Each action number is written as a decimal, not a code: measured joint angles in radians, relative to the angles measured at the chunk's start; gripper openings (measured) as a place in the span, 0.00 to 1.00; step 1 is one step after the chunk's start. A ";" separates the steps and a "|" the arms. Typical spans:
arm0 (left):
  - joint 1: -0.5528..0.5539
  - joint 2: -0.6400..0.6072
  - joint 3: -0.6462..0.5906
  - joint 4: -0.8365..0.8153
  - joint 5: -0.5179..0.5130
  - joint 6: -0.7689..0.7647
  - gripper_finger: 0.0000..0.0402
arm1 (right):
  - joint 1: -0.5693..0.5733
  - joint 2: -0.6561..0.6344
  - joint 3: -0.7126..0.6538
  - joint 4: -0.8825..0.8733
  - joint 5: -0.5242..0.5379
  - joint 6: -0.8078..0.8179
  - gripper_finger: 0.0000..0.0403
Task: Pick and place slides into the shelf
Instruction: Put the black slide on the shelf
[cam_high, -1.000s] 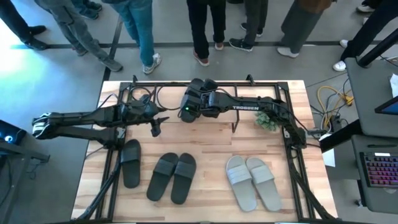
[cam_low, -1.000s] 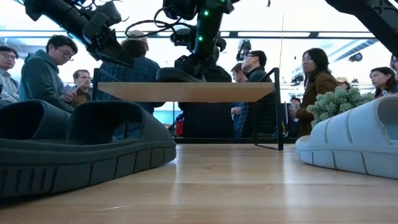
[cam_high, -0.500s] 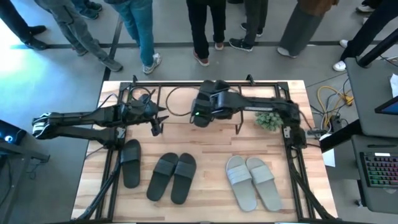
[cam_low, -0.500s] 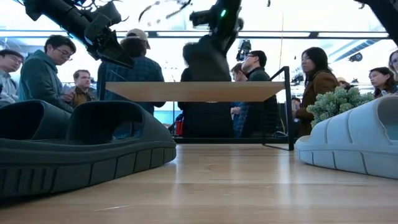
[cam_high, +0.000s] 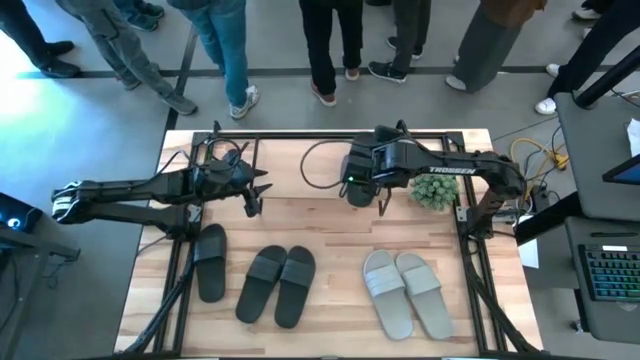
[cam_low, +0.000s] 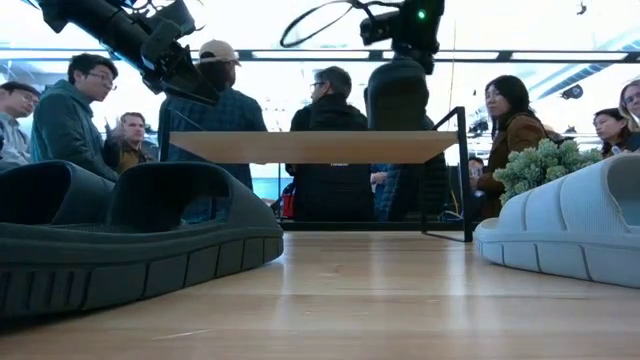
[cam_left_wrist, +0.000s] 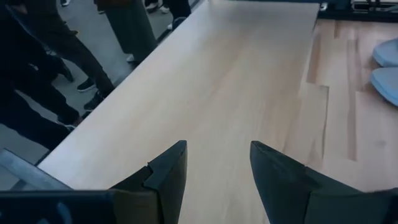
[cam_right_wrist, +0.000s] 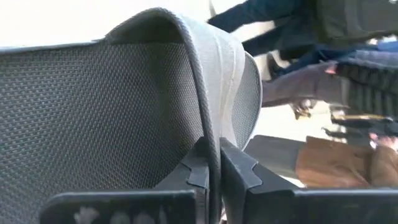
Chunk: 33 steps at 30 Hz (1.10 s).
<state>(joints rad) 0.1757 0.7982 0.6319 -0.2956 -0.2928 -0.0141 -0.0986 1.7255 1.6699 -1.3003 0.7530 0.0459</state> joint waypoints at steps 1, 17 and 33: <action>0.000 0.000 0.000 0.000 -0.002 0.000 0.40 | -0.003 -0.012 -0.028 0.013 -0.005 -0.005 0.03; 0.000 0.000 0.030 0.051 -0.011 -0.005 0.40 | -0.040 -0.158 -0.318 0.267 -0.008 -0.235 0.03; 0.000 0.052 0.071 0.057 -0.011 -0.056 0.40 | -0.046 -0.217 -0.419 0.306 0.011 -0.222 0.11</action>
<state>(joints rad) 0.1757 0.8499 0.7028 -0.2389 -0.3038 -0.0700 -0.1447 1.5085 1.2513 -0.9944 0.7635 -0.1759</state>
